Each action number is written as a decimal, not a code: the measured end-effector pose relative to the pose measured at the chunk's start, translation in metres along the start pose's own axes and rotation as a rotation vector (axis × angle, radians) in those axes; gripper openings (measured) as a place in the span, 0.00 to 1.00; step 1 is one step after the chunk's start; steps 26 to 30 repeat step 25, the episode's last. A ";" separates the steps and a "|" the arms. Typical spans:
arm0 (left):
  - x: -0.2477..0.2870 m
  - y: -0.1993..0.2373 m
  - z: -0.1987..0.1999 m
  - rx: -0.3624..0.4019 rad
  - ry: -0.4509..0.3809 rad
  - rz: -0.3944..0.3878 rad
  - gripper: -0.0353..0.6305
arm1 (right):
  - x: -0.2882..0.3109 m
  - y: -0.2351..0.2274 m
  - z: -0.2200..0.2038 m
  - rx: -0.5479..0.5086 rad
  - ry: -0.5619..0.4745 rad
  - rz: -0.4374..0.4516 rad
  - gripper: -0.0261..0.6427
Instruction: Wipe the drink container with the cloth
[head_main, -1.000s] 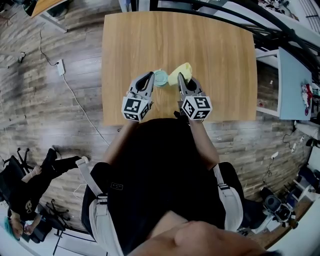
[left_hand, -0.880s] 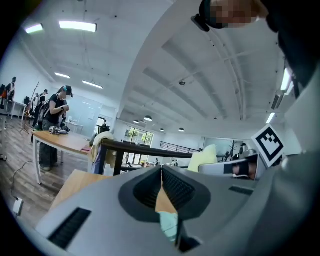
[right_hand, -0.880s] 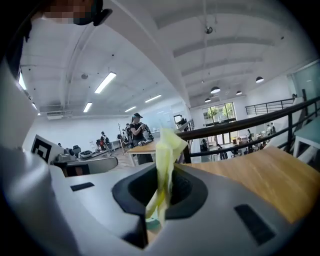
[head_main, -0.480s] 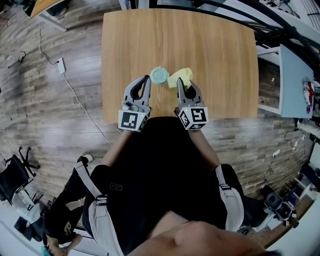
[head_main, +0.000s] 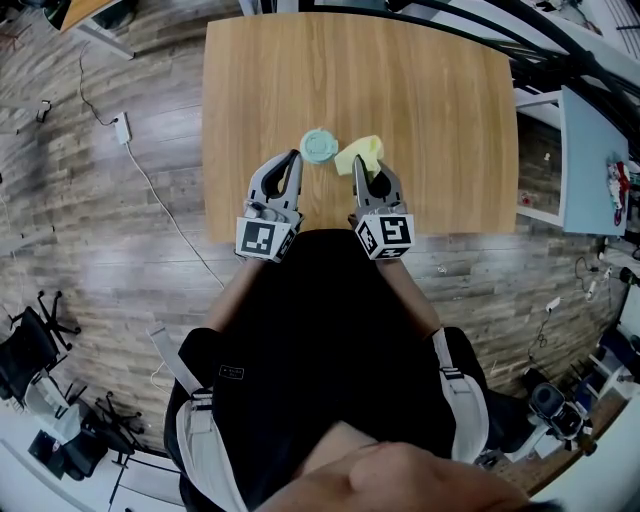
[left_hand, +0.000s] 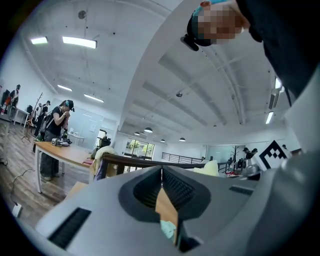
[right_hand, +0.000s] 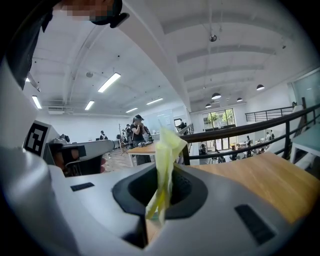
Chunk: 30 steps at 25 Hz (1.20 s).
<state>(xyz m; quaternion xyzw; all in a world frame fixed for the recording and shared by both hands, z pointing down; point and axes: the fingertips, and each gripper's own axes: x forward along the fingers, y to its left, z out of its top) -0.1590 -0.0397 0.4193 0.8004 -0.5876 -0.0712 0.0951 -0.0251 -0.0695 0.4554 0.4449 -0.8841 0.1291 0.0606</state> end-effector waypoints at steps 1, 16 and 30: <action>0.000 -0.002 0.002 0.002 -0.011 -0.009 0.09 | -0.001 0.000 0.001 -0.003 0.000 -0.002 0.11; 0.002 0.001 -0.010 -0.017 0.026 -0.027 0.09 | 0.002 0.002 -0.005 -0.011 0.012 -0.012 0.10; 0.004 0.004 -0.010 -0.015 0.030 -0.028 0.09 | 0.003 0.002 -0.002 -0.017 0.006 -0.016 0.11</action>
